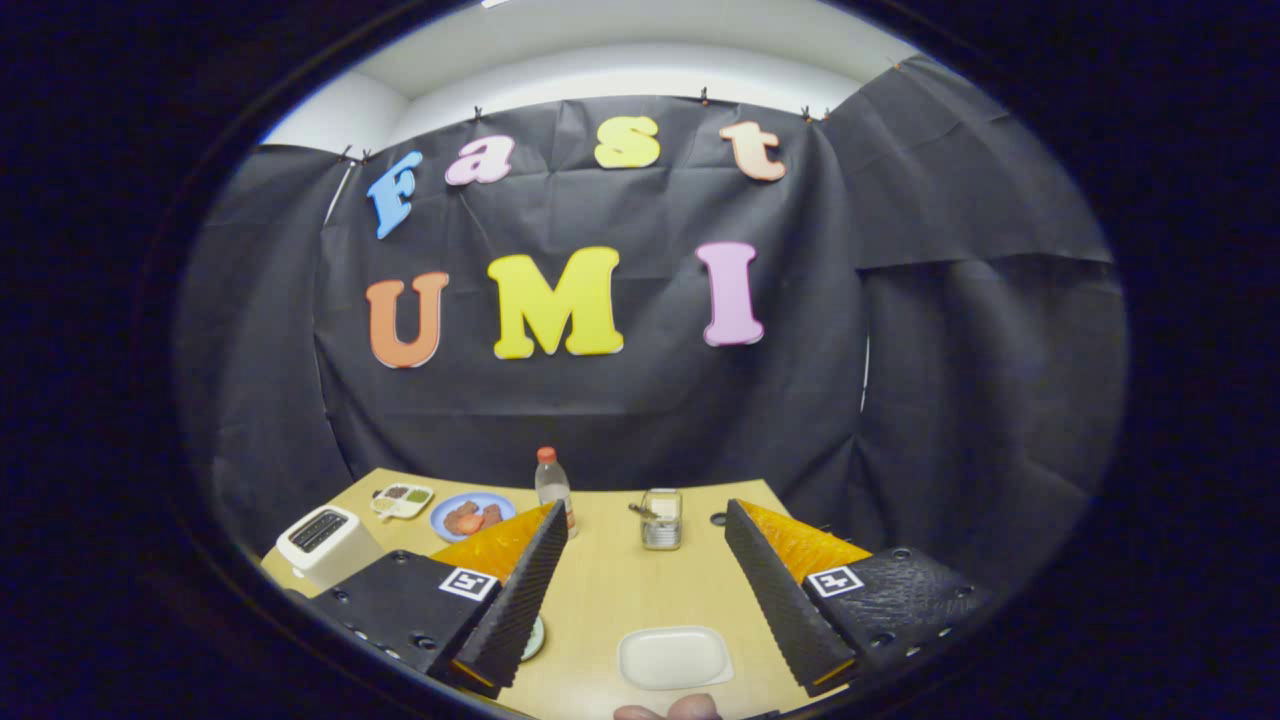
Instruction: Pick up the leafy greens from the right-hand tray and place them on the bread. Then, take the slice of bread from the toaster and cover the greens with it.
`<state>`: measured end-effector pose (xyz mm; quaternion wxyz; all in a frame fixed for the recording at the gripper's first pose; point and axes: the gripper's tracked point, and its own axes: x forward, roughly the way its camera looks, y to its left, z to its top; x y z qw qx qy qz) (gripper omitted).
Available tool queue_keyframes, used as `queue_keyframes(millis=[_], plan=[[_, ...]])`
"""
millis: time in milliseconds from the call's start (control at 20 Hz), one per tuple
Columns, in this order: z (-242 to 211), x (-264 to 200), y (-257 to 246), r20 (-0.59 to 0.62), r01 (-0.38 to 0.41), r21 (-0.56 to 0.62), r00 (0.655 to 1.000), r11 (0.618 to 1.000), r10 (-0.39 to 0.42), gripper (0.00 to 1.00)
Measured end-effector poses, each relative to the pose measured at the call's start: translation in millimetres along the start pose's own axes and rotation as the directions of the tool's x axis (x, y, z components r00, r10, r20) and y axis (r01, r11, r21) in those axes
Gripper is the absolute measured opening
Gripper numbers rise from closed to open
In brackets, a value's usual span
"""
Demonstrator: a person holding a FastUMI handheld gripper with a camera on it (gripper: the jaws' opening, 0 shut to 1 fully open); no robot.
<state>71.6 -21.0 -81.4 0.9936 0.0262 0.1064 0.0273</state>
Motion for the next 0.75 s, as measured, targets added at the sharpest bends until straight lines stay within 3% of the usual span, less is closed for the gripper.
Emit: queue_keyframes(millis=[250, 750], plan=[[50, -43, -29, 0.069, 0.026, 0.031, 0.997, 0.999, -0.028, 0.96], [67, -98, -8, 0.166, 0.042, 0.014, 0.985, 0.999, -0.044, 0.96]])
